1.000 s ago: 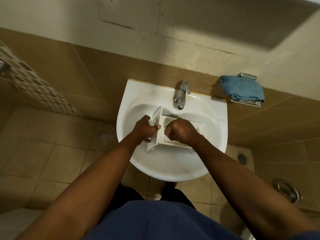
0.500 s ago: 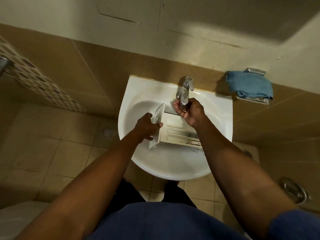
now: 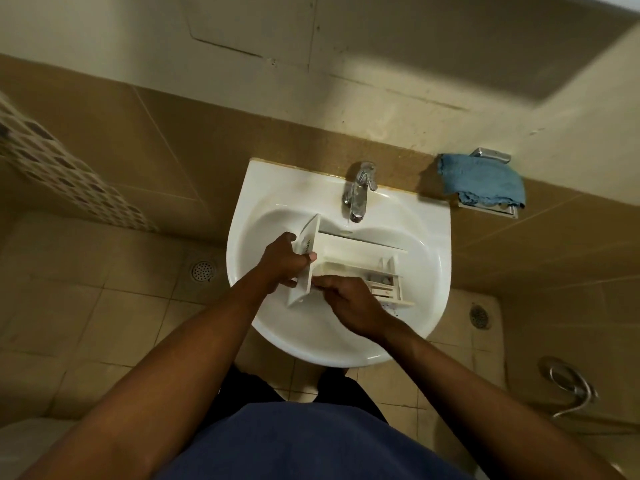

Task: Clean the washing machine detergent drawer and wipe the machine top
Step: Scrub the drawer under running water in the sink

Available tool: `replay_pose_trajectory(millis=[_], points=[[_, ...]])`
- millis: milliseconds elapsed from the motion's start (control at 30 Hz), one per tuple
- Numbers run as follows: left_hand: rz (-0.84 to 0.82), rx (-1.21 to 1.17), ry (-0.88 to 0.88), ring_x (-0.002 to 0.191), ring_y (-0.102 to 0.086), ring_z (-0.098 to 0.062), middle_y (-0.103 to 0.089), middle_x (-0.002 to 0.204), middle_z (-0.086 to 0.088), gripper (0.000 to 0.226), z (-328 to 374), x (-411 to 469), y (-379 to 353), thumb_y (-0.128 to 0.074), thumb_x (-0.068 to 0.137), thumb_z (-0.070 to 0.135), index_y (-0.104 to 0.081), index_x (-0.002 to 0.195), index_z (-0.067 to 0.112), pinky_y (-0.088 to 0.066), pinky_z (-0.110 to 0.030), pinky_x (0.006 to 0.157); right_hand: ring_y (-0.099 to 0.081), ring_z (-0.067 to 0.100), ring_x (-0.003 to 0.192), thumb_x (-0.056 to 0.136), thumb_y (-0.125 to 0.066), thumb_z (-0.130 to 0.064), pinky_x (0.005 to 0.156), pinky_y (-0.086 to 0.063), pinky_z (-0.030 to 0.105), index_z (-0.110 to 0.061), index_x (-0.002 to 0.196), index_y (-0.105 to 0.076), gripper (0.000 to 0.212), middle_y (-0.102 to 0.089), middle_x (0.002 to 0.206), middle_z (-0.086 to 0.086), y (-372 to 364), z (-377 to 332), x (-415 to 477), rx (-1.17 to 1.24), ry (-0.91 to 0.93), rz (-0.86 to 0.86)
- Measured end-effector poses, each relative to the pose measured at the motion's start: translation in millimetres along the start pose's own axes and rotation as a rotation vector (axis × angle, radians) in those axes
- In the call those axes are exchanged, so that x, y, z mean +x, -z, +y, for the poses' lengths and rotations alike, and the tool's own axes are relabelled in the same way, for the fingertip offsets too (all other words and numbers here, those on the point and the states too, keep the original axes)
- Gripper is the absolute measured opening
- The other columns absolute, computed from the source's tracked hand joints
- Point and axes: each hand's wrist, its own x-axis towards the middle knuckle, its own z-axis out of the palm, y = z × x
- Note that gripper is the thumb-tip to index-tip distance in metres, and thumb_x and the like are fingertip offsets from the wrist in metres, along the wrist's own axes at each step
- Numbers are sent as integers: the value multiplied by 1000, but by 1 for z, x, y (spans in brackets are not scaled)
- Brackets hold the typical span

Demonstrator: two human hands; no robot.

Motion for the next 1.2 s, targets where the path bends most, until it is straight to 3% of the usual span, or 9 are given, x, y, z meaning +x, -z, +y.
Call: replay_pose_trajectory(millis=[133, 200, 267, 400, 633, 800, 900, 1033, 1200], points=[[-5, -16, 3, 96, -68, -29, -60, 126, -12, 75, -1, -1, 1, -78, 86, 36, -38, 149, 22, -60, -33, 55, -76, 22, 87, 89, -63, 5, 84, -63, 46, -14, 88, -80, 25, -79, 91, 7, 19, 16, 19, 263, -270, 244], [-11, -18, 4, 97, -68, -29, -59, 128, -12, 76, -1, -1, 2, -79, 86, 37, -38, 148, 22, -59, -31, 52, -76, 19, 77, 88, -69, 5, 73, -64, 43, -16, 84, -79, 23, -79, 85, 6, 24, 19, 30, 334, -368, 334], [-15, -13, 10, 97, -68, -29, -58, 129, -12, 76, -1, -1, 1, -79, 86, 37, -38, 148, 22, -57, -29, 50, -72, 10, 70, 85, -77, -5, 67, -58, 30, -16, 87, -81, 11, -78, 81, 2, 21, 19, 38, 268, -399, 281], [-2, -12, 16, 102, -67, -31, -58, 131, -12, 77, 0, -1, 0, -79, 86, 36, -38, 150, 22, -58, -30, 50, -71, 5, 73, 73, -88, -16, 75, -57, 26, -24, 81, -82, 14, -77, 77, -9, 0, 19, 41, 39, -382, 193], [18, 13, -3, 107, -66, -33, -58, 133, -12, 77, -2, -1, -1, -77, 87, 39, -37, 150, 21, -57, -29, 50, -72, 19, 68, 71, -86, -7, 80, -62, 45, -31, 58, -75, 30, -74, 66, -1, -19, 16, 42, 222, -562, 398], [17, 6, -5, 107, -65, -33, -57, 133, -12, 77, -1, -2, -1, -77, 87, 37, -37, 151, 21, -61, -32, 54, -72, 18, 70, 74, -84, -14, 74, -58, 32, -16, 70, -80, 6, -71, 63, 0, -20, 10, 45, 184, -622, 446], [21, 10, -4, 107, -65, -32, -56, 134, -12, 77, -1, -3, -1, -77, 88, 37, -37, 151, 20, -61, -33, 55, -69, 16, 66, 74, -85, -18, 69, -54, 28, -13, 69, -77, 10, -71, 63, 1, -19, 10, 45, 150, -685, 496], [10, 1, -5, 104, -66, -32, -56, 135, -12, 78, -1, -2, 0, -78, 87, 37, -37, 151, 20, -59, -31, 52, -74, 23, 69, 70, -85, -14, 75, -63, 42, -14, 68, -80, 6, -74, 66, 4, -15, 15, 40, 288, -663, 414], [9, 6, 3, 101, -67, -31, -56, 135, -12, 79, -1, -2, 2, -78, 87, 37, -36, 151, 21, -56, -29, 48, -75, 20, 75, 65, -90, -14, 80, -62, 42, -18, 70, -82, 10, -76, 69, 1, -20, 15, 39, 248, -641, 401]])
